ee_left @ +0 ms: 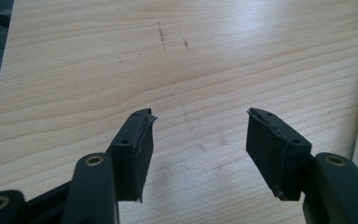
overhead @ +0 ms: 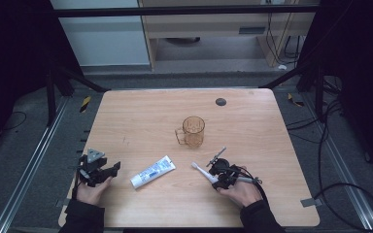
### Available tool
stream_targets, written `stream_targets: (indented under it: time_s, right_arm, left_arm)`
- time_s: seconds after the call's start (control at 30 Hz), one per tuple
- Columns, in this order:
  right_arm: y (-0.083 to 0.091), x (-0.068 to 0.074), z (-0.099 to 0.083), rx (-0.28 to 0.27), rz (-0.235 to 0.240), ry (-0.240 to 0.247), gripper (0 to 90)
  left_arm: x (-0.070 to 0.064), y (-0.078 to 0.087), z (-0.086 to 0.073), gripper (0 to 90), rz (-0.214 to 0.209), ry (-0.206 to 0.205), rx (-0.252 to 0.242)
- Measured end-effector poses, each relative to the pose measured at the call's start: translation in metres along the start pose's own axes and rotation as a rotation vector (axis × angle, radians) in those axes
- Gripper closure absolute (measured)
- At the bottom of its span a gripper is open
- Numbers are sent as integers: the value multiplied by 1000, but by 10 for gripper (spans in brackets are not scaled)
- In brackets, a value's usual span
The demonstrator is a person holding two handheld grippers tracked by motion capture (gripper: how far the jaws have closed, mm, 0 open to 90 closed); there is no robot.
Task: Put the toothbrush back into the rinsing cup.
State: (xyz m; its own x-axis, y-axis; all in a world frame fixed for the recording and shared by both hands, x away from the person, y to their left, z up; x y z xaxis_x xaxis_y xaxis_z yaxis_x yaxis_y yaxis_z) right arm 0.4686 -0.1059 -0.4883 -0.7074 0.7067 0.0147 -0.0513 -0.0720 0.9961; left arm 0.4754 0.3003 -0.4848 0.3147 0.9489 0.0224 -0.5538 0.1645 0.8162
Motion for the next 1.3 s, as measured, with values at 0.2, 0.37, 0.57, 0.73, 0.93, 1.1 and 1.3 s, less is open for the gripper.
stream_targets:
  time_s: [0.2, 0.37, 0.57, 0.73, 0.93, 1.1, 1.3]
  right_arm:
    - [2, 0, -1, -7, 2, -9, 668]
    - [8, 0, -1, -33, 12, -10, 669]
    - [23, -1, -2, -109, 5, -11, 670]
    - [35, -3, -3, -167, 11, -16, 670]
    - [48, -8, -2, -258, 5, -29, 670]
    - [59, -13, -1, -361, -6, -59, 670]
    - [74, -18, -1, -490, 3, -104, 670]
  left_arm:
    - [0, 0, 0, 406, -1, -1, 1]
    - [0, 0, 0, 406, 0, -1, 0]
    - [0, 0, 0, 406, -1, 0, -1]
    - [0, 0, 0, 406, 0, 0, -1]
    - [0, 0, 0, 406, -1, 1, -1]
    - [0, 0, 0, 406, -1, 1, -1]
    - [0, 0, 0, 406, -1, 1, -2]
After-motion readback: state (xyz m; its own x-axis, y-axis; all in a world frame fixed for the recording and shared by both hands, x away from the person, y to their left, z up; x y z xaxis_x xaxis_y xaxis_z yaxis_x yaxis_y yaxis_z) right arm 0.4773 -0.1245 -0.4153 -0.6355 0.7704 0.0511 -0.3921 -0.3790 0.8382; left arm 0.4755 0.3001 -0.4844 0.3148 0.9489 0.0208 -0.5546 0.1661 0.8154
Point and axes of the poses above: each handheld gripper's, and its own axes: y roughly backward along the jaws, z roughly out of its top, x roughly to its left, the point moved 2 cm from there along -y, roughly forward along the jaws, and after that the axes turned 13 degrees about x, right-handed, at the moved point
